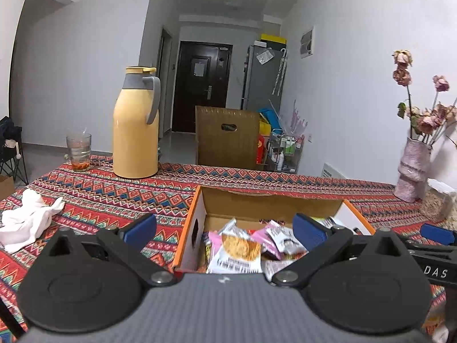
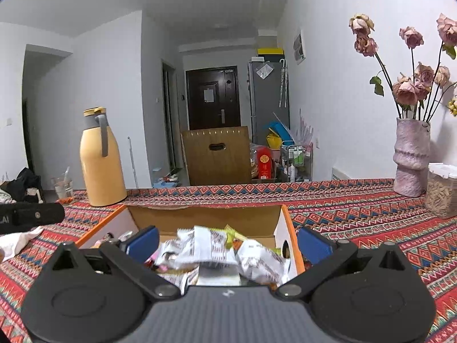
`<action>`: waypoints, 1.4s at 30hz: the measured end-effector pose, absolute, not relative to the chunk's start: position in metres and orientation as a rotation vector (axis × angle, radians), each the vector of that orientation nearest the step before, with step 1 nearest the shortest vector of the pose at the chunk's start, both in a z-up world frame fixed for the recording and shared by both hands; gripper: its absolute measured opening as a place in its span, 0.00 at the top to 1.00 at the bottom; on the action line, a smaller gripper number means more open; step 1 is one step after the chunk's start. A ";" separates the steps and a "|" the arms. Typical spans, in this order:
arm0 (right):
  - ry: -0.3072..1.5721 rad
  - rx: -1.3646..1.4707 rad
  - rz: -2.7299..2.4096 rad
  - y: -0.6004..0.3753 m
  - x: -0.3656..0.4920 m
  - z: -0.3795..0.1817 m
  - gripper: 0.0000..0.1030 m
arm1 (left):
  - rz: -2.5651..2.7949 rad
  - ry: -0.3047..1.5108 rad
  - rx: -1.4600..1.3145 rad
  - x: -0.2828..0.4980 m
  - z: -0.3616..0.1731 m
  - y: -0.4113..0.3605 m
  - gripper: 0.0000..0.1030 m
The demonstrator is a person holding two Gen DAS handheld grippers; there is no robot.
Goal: Organize snacks
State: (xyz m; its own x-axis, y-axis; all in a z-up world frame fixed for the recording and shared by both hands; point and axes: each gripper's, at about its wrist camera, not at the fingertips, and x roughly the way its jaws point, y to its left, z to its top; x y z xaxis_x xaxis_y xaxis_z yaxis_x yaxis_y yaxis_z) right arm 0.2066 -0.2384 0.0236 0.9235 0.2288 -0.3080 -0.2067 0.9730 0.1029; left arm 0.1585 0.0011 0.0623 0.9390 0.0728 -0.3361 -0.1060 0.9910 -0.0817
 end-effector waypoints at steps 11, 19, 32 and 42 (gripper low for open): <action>0.379 0.076 0.260 -0.249 0.143 0.016 0.00 | -0.008 0.410 -0.065 0.099 0.046 0.000 0.00; 0.437 0.095 0.285 -0.251 0.116 0.002 0.00 | -0.043 0.450 -0.039 0.073 0.031 -0.002 0.00; 0.522 0.115 0.283 -0.256 0.103 -0.022 0.00 | -0.059 0.510 -0.047 0.067 0.011 -0.004 0.00; 0.534 0.117 0.281 -0.257 0.103 -0.027 0.00 | -0.060 0.514 -0.044 0.068 0.009 -0.005 0.00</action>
